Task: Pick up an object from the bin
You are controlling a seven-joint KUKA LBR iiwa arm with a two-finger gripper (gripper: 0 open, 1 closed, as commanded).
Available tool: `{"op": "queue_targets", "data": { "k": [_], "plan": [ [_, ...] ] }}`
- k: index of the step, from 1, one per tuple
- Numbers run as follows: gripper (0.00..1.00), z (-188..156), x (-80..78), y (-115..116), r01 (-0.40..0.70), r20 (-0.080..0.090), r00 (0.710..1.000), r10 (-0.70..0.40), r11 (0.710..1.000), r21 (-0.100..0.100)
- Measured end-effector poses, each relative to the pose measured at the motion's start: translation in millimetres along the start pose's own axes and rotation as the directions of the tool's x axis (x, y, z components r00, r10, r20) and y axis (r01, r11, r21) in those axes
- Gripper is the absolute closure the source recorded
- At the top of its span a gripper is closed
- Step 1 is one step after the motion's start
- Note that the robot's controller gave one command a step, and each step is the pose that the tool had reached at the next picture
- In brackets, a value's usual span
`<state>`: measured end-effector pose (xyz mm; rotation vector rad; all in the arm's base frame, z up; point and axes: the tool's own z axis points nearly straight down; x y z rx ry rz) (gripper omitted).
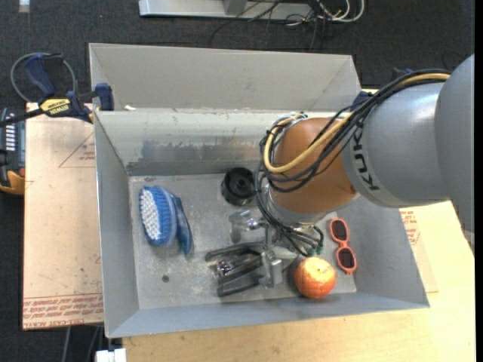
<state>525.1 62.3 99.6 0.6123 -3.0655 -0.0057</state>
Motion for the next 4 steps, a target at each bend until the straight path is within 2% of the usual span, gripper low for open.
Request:
{"op": "queue_targets", "data": {
  "k": [1,2,4],
  "plan": [
    [0.0,27.0,8.1,-2.8,0.126,0.01,0.992,-0.126,0.992,0.002],
    [1.0,27.5,-2.7,2.0,0.086,-0.024,0.996,-0.086,0.996,-0.001],
    [1.0,25.4,-2.7,1.9,0.084,-0.024,0.996,-0.084,0.996,-0.001]
  ]
}}
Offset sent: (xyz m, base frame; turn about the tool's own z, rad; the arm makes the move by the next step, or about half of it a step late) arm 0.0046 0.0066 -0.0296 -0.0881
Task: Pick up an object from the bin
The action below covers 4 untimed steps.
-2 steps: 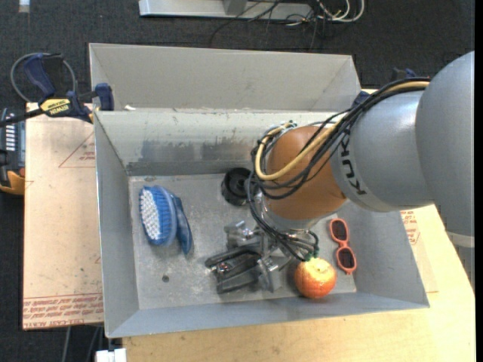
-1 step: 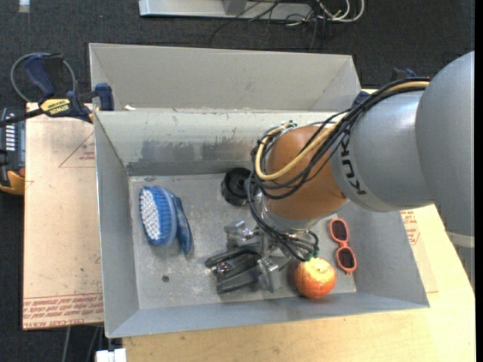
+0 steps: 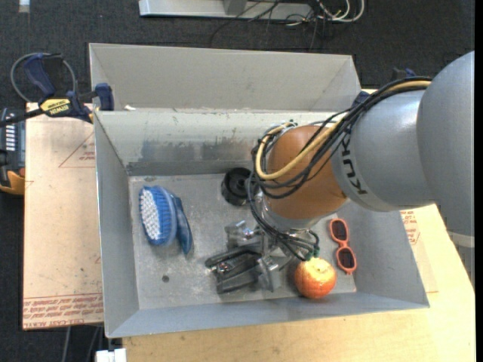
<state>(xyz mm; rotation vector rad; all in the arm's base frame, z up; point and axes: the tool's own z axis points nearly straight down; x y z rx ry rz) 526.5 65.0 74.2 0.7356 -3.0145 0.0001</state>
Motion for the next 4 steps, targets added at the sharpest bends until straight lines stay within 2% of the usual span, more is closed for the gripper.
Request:
{"op": "queue_targets", "data": {
  "k": [2,3,4],
  "plan": [
    [1.0,-13.8,-2.9,1.2,-0.001,0.011,1.0,0.001,1.0,0.0],
    [1.0,-39.1,-4.0,1.0,-0.003,0.02,1.0,0.003,1.0,0.002],
    [1.0,-59.9,-0.8,1.3,-0.004,0.012,1.0,0.004,1.0,0.0]
  ]
}}
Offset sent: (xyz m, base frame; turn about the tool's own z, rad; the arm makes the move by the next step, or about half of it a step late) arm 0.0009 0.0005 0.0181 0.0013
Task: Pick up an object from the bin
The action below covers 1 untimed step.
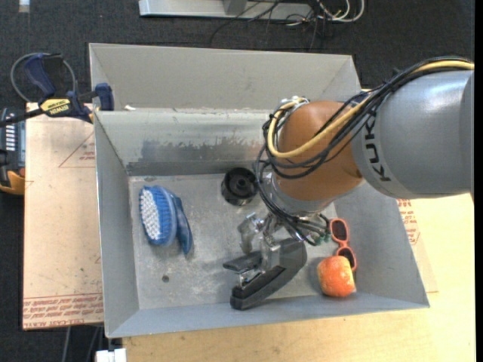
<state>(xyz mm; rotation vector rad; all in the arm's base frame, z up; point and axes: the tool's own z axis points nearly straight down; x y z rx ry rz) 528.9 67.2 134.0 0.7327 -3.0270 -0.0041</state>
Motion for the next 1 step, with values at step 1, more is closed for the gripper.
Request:
{"op": "queue_targets", "data": {
  "k": [1],
  "plan": [
    [1.0,-42.2,2.0,1.3,-0.001,-0.003,1.0,0.001,1.0,-0.003]
  ]
}}
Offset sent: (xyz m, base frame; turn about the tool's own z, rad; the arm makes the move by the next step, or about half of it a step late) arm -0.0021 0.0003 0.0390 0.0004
